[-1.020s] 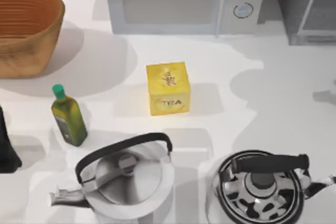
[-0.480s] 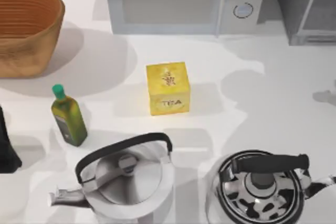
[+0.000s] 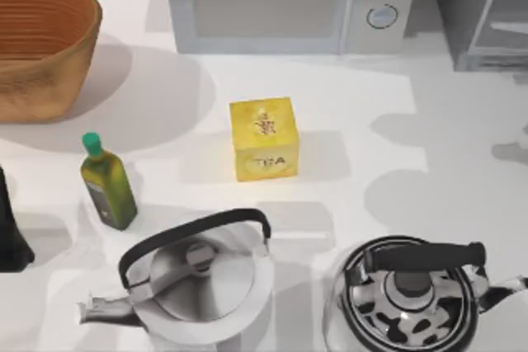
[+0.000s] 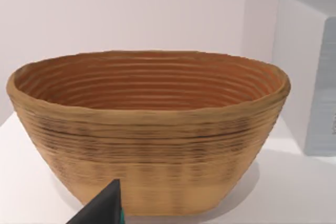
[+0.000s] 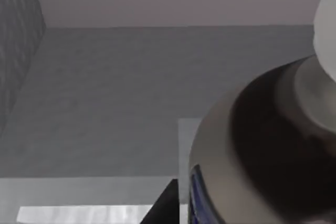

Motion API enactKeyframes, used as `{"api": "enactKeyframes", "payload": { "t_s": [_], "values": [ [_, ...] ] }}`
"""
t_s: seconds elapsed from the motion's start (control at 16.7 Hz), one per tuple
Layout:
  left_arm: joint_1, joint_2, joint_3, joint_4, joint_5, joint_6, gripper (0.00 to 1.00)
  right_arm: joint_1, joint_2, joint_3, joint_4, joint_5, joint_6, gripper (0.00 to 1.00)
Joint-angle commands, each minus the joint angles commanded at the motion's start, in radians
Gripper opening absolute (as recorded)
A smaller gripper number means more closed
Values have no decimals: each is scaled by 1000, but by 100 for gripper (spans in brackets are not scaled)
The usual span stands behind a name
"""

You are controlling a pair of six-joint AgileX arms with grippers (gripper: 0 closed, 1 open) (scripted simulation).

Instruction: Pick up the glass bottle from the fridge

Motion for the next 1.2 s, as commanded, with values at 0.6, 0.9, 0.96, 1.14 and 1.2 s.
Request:
{"api": "enactKeyframes", "payload": {
  "t_s": [0.6,0.9,0.96,1.14,1.2],
  "values": [
    [0,0,0,0,0,0,100,1,-110,-102,37,-21,-1,0],
    [0,0,0,0,0,0,100,117,-323,-207,54,-7,26,0],
    [0,0,0,0,0,0,100,147,-398,-248,53,0,33,0],
    [0,0,0,0,0,0,100,229,-680,-405,26,31,55,0],
    [0,0,0,0,0,0,100,252,-787,-465,9,45,61,0]
  ]
}}
